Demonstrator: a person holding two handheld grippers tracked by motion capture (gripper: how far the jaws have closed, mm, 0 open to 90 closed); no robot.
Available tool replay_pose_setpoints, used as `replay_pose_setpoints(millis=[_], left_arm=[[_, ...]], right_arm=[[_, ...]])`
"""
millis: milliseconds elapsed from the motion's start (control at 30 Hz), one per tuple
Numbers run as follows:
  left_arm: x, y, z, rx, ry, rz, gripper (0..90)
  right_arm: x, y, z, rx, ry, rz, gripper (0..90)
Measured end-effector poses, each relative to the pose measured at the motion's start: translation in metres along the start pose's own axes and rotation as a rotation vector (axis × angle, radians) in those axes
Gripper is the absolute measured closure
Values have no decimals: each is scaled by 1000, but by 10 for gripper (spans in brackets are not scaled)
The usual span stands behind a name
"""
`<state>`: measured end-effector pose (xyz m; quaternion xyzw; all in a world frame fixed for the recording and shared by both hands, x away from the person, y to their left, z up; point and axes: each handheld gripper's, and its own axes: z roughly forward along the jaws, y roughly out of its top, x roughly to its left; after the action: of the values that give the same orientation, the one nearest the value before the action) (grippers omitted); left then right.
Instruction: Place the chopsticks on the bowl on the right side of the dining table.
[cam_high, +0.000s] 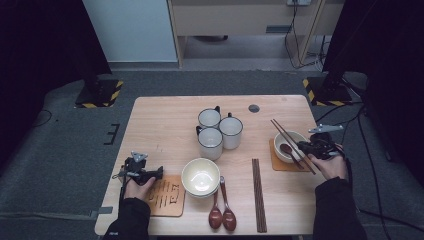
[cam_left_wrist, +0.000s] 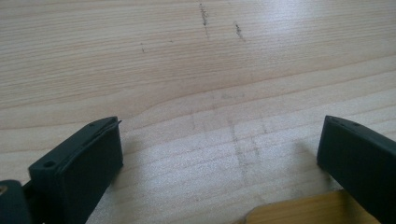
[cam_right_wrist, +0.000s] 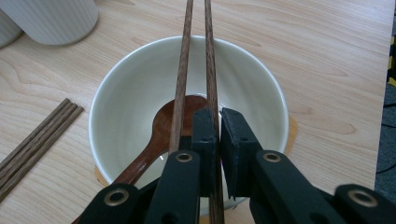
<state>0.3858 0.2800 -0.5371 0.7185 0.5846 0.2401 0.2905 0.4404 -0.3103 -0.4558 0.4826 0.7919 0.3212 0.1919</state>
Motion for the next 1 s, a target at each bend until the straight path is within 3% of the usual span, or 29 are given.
replay_pose_setpoints(millis=[233, 567, 767, 1000], left_arm=[[0, 0, 0, 0, 0, 0, 0], [0, 0, 0, 0, 0, 0, 0], [0, 0, 0, 0, 0, 0, 0], [0, 0, 0, 0, 0, 0, 0]], right_arm=[[1, 0, 0, 1, 7, -1, 840], [1, 4, -7, -42, 26, -3, 755], [5, 4, -2, -33, 39, -24, 675], [7, 3, 2, -16, 39, -38, 648]])
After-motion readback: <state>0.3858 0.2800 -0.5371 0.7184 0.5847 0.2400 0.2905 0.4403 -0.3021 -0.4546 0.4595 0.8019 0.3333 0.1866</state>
